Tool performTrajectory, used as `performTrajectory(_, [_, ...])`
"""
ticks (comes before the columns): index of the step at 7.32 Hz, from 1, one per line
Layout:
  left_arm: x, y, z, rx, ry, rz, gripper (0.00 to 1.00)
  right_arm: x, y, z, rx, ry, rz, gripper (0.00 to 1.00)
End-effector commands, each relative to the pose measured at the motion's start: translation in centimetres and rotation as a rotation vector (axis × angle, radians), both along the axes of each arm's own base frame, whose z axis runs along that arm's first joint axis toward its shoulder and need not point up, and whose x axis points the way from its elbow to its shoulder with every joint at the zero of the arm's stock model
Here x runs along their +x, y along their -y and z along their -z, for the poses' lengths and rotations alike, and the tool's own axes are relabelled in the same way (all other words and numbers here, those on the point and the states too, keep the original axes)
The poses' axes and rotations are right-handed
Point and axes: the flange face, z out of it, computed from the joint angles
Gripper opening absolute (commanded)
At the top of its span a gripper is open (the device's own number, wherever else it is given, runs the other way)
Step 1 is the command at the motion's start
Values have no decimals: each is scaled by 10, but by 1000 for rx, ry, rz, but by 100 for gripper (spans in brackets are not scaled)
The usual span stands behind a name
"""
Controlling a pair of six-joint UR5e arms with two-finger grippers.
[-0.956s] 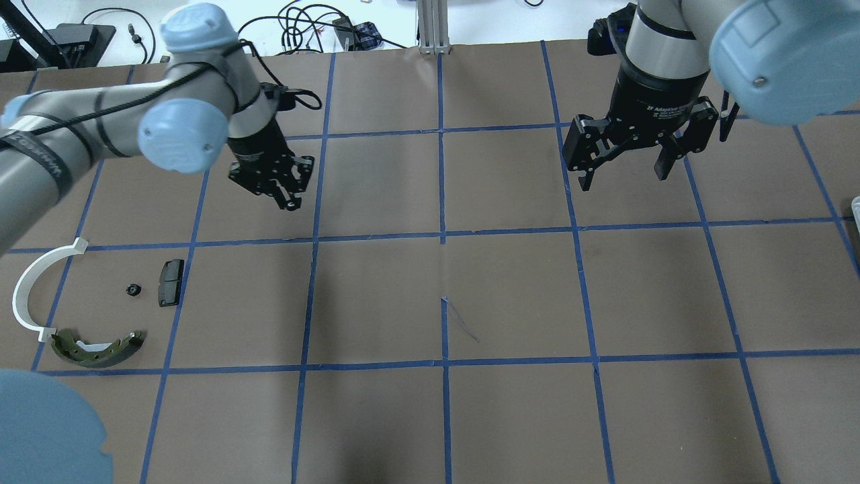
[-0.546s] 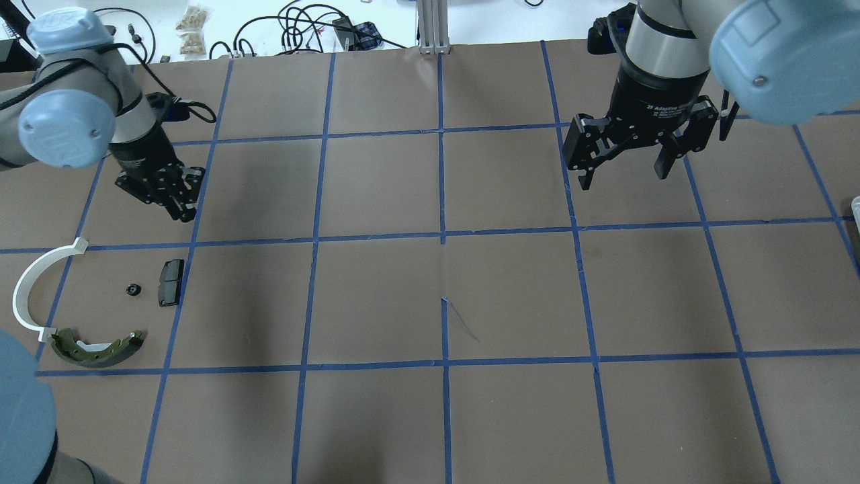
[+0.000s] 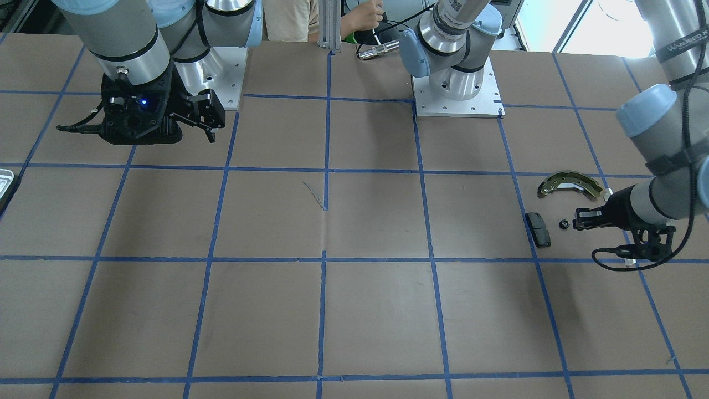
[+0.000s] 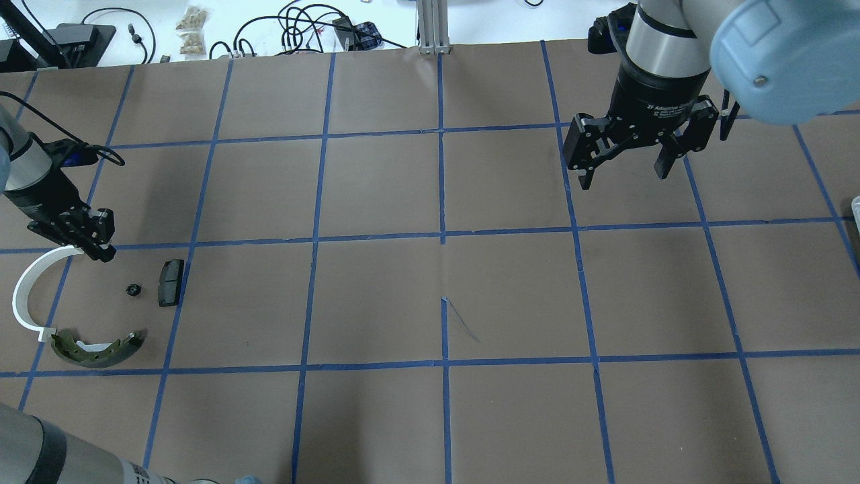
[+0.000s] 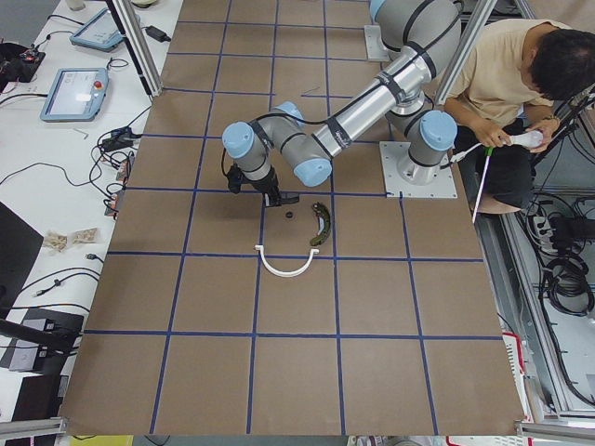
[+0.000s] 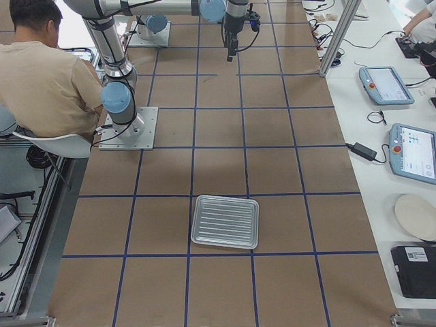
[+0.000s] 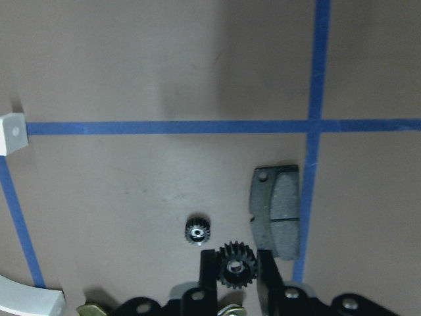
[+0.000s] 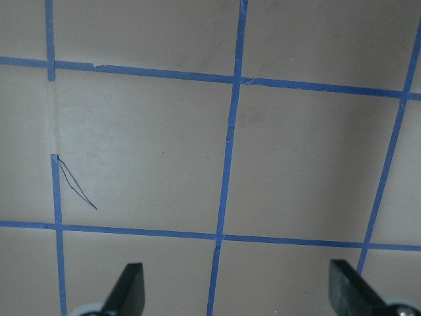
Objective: Place bearing gear from tray to pile
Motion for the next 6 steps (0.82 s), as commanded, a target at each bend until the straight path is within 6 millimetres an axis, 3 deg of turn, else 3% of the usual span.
performTrajectory(1, [14,-2,22,22,-23,-4,0,0,0,0,1,0,0,100])
performTrajectory(6, [24,-11,58,48,-34,-25,0,0,0,1,3,0,-2,100])
